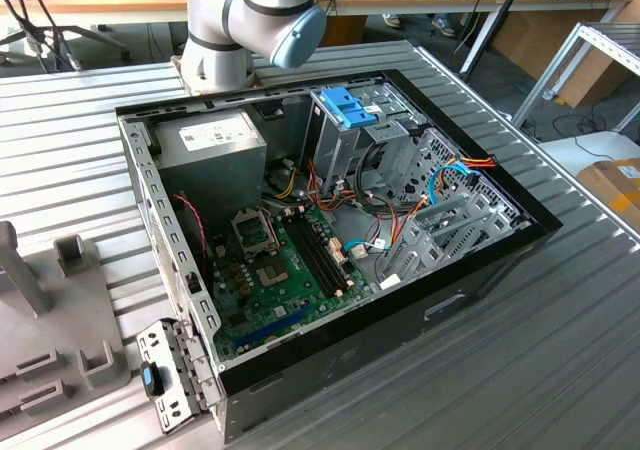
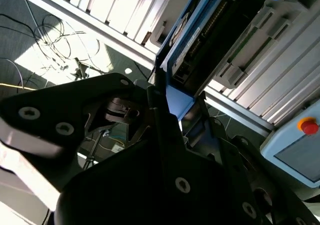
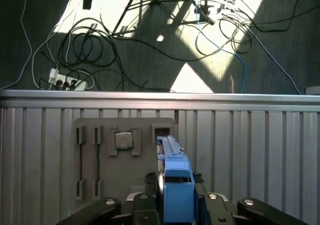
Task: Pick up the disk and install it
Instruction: 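Pick up the disk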
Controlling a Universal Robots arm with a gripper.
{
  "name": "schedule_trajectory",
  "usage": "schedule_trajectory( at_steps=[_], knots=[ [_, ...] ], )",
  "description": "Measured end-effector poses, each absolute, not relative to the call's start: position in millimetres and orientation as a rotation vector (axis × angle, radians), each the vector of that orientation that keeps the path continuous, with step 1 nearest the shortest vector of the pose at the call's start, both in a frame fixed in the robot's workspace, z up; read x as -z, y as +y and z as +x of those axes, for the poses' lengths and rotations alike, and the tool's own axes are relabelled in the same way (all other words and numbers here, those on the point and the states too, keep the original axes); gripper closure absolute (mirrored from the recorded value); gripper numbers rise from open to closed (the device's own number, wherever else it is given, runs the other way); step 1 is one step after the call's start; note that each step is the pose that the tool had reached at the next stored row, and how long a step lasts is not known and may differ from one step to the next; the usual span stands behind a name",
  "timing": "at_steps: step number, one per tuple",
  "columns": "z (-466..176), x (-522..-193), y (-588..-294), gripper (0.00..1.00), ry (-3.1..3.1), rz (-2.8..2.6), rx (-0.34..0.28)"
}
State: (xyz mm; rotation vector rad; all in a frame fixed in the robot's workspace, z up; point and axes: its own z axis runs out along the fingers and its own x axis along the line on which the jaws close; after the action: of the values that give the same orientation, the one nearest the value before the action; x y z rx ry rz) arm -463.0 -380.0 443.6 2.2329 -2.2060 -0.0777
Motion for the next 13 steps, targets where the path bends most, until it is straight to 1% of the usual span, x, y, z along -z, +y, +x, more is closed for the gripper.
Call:
schedule_trajectory(
  at_steps=[7,13],
  knots=[
    [-463,-482,-380,0.63,-2.206,2.233,0.078],
    [-463,-501,-380,0.63,-2.206,2.233,0.078]
  ],
)
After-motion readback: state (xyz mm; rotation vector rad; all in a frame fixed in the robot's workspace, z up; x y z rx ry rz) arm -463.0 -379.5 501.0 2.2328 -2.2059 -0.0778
